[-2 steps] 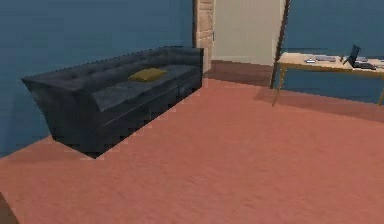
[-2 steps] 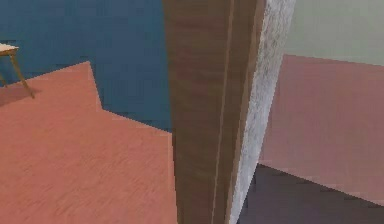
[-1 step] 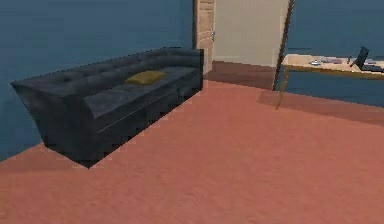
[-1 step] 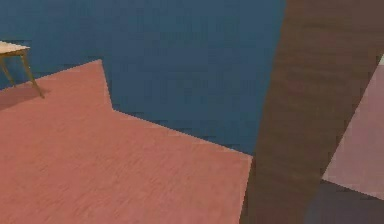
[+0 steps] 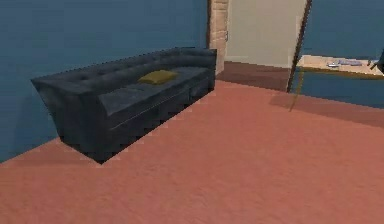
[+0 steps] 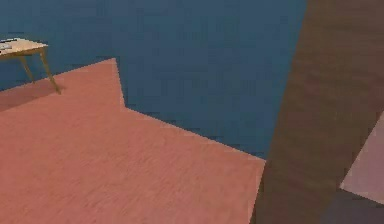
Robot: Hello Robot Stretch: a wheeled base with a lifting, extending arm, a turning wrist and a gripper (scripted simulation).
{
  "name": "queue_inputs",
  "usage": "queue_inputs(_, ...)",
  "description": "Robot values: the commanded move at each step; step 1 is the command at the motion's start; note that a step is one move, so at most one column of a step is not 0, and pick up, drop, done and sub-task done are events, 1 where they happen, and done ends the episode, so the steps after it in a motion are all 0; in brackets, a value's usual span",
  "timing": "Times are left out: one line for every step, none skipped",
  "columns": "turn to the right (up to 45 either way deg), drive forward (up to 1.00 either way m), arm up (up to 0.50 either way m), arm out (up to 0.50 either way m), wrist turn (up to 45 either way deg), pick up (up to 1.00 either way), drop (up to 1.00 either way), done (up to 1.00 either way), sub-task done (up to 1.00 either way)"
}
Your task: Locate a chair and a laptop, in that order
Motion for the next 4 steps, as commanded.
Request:
queue_inputs(0.0,0.25,0.00,0.00,0.0,0.00,0.00,0.00,0.00)
queue_inputs(39.0,0.00,0.00,0.00,0.0,0.00,0.00,0.00,0.00)
queue_inputs(0.0,1.00,0.00,0.00,0.0,0.00,0.00,0.00,0.00)
queue_inputs(3.0,0.00,0.00,0.00,0.0,0.00,0.00,0.00,0.00)
